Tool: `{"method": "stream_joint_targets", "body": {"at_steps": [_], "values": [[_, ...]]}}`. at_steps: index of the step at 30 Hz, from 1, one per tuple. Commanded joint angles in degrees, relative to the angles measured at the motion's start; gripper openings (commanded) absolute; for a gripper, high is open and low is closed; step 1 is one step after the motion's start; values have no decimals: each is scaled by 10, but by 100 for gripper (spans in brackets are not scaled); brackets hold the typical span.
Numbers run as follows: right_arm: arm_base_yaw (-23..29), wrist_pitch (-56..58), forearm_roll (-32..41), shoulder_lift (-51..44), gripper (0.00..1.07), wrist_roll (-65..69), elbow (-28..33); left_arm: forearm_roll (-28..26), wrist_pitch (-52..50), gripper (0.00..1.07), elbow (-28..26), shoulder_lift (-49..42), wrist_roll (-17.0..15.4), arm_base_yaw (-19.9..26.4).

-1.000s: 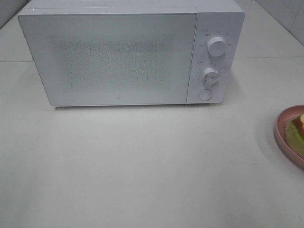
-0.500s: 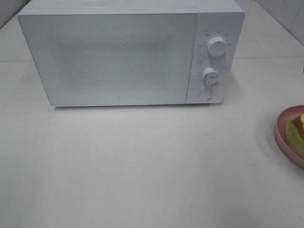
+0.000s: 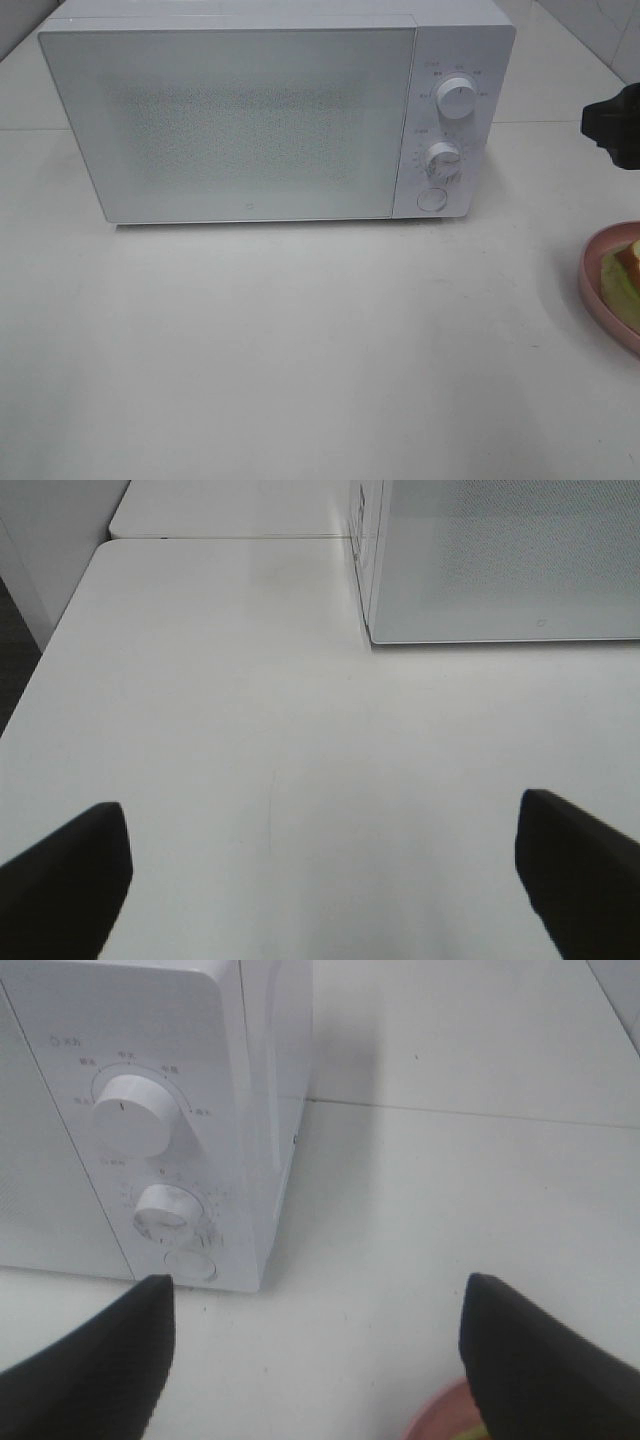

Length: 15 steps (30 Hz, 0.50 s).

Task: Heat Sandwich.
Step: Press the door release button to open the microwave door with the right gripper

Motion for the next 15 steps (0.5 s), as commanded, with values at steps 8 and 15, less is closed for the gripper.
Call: {"method": "stream_joint_targets", "body": {"at_steps": [8, 15], "values": [[-2, -252, 23, 89, 76, -40, 70, -1, -2, 98, 1, -15, -1, 1], [60, -359, 142, 141, 76, -133, 104, -1, -2, 98, 1, -15, -1, 1]]}}
